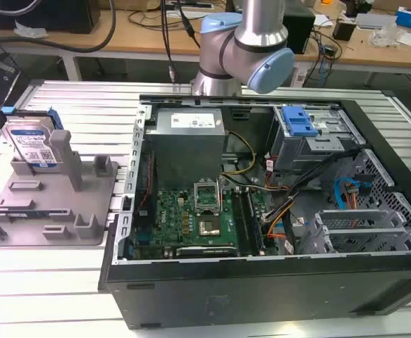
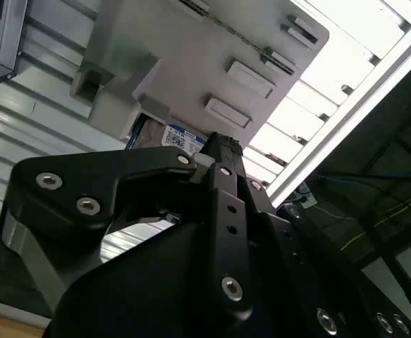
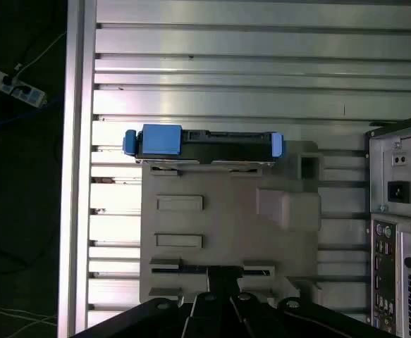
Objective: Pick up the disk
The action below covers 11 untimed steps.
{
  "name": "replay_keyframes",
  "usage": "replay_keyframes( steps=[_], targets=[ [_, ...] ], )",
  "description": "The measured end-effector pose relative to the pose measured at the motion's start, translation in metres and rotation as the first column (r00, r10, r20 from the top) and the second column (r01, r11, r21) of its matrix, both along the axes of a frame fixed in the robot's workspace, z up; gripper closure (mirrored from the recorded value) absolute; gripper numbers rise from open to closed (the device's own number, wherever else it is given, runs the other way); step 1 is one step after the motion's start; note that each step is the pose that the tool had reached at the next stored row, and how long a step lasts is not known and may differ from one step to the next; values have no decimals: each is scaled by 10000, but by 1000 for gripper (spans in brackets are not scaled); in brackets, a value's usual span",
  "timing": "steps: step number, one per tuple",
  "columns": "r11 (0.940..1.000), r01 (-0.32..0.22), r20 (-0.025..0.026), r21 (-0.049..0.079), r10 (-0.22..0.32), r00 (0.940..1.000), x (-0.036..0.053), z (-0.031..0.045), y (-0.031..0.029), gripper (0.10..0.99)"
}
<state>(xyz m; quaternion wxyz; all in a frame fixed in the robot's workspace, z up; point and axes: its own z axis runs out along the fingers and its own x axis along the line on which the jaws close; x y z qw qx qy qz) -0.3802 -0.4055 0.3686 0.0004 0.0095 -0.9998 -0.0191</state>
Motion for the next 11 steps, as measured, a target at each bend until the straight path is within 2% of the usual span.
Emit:
replay_keyframes(
  steps=[11],
  targets=[
    [10000, -6, 0, 0, 6, 10000, 0, 0, 0, 980]
  ],
)
